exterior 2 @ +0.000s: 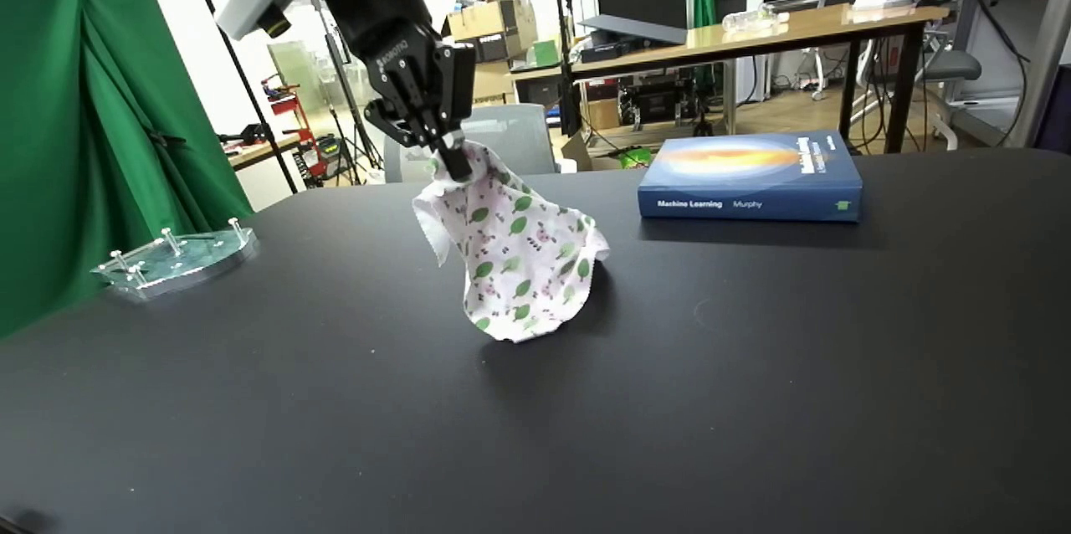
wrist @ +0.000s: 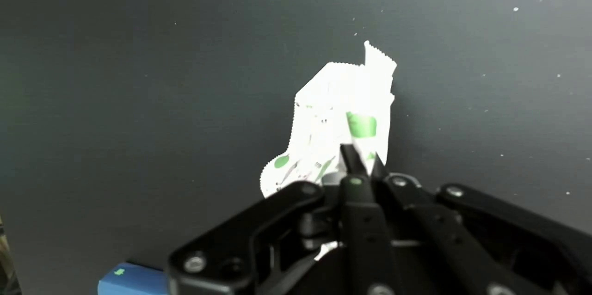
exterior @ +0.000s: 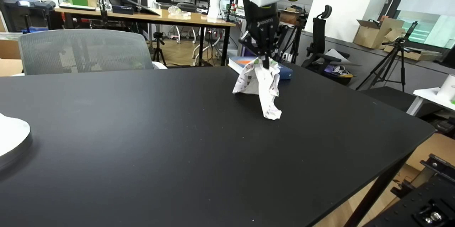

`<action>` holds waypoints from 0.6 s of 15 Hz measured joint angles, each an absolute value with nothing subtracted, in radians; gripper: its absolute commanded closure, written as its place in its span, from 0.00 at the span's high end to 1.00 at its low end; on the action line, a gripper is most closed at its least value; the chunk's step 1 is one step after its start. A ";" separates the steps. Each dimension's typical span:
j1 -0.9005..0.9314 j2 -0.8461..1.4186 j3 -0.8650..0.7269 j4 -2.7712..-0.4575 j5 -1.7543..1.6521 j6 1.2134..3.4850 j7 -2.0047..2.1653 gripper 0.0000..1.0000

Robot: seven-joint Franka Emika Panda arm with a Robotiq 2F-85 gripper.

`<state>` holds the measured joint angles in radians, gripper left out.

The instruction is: Unfold the cloth on the table

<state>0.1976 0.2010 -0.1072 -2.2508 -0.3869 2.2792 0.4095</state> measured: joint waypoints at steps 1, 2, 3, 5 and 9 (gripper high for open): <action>0.194 0.201 -0.091 -2.250 -0.384 2.275 0.395 0.01; 0.189 0.206 -0.075 -2.250 -0.374 2.269 0.373 0.01; 0.184 0.215 -0.058 -2.250 -0.359 2.263 0.343 0.01; 0.176 0.243 -0.027 -2.249 -0.331 2.256 0.274 0.01; 0.178 0.305 0.020 -2.228 -0.338 2.200 0.174 0.01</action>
